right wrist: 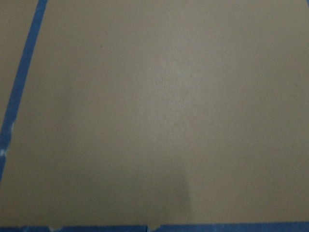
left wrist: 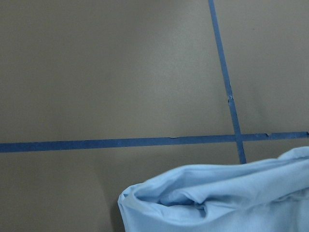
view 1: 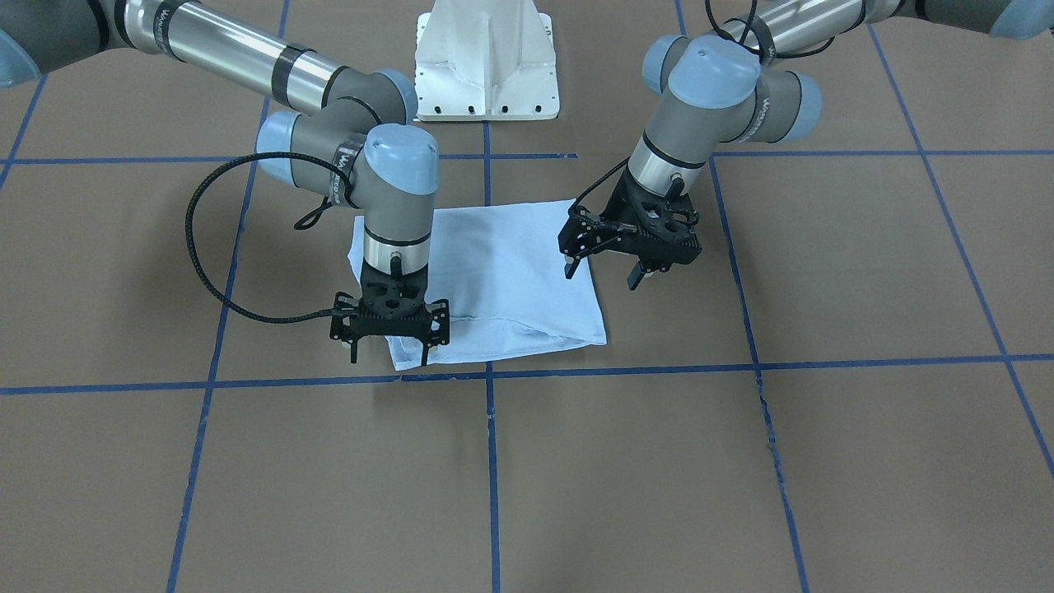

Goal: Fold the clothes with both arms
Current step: 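Release and raise the right gripper while the left gripper holds the corner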

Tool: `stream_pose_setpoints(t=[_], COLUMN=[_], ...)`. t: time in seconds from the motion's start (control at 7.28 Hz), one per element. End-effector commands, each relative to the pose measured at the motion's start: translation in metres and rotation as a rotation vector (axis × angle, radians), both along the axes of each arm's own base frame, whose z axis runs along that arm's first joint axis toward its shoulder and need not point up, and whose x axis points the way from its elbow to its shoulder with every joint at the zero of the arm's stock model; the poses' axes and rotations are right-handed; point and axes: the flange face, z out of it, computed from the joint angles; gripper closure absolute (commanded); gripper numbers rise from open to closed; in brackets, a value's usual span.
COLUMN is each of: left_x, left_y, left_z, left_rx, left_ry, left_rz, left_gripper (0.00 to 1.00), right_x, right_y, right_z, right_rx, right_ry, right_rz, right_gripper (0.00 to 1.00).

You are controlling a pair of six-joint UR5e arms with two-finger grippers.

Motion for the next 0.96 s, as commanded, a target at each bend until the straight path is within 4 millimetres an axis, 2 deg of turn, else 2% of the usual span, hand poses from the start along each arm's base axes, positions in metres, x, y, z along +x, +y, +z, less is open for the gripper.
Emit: stream_pose_setpoints(t=[0.0, 0.14, 0.27, 0.41, 0.55, 0.82], left_x=[0.0, 0.008, 0.024, 0.051, 0.073, 0.091], left_y=[0.001, 0.001, -0.006, -0.017, -0.028, -0.015], left_z=[0.003, 0.009, 0.019, 0.021, 0.014, 0.019], left_rx=[-0.005, -0.021, -0.04, -0.08, -0.098, -0.082], left_ry=[-0.005, -0.021, -0.047, -0.067, -0.078, -0.102], left_rz=[-0.001, 0.003, 0.006, -0.001, -0.009, -0.016], left_gripper=[0.0, 0.0, 0.0, 0.0, 0.0, 0.0], right_x=[0.035, 0.07, 0.085, 0.086, 0.087, 0.087], right_y=[-0.069, -0.093, -0.102, -0.102, -0.101, -0.1], right_z=[-0.018, -0.021, -0.024, -0.025, -0.029, -0.026], right_rx=[-0.013, -0.069, -0.09, -0.099, -0.093, -0.096], right_ry=[-0.006, -0.073, -0.106, -0.119, -0.126, -0.125], right_rz=[-0.007, -0.071, -0.117, -0.127, -0.129, -0.13], right_gripper=[0.0, 0.0, 0.0, 0.0, 0.0, 0.0])
